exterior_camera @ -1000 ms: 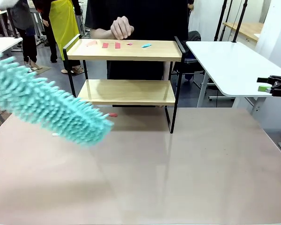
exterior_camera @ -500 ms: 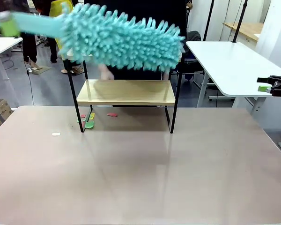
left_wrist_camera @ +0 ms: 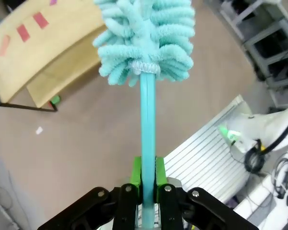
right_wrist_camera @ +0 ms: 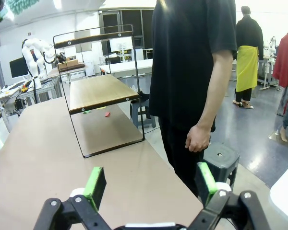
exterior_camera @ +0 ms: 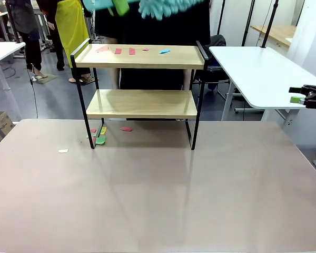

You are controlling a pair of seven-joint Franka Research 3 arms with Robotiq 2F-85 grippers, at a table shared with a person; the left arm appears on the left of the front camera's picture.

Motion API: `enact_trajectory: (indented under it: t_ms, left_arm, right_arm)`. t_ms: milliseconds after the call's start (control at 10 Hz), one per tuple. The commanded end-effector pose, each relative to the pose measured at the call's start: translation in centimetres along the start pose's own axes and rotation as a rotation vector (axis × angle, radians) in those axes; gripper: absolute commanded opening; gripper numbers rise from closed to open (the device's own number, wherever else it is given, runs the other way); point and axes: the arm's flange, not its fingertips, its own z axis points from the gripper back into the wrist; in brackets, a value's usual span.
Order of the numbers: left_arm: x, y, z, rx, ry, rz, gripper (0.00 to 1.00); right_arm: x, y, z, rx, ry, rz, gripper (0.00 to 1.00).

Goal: Clean the shelf.
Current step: Clean the specific section of the Shelf indicated by the human with the Duster.

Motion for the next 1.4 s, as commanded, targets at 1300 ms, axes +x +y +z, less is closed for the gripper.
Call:
enact_trajectory:
  t_ms: [1300]
  left_arm:
    - [13.4, -8.5, -14.3, 0.094, -0.074, 0.615, 0.13]
  right_arm:
    - [0.3, 0.0, -0.2, 0.002, -0.001, 0.006, 1.0]
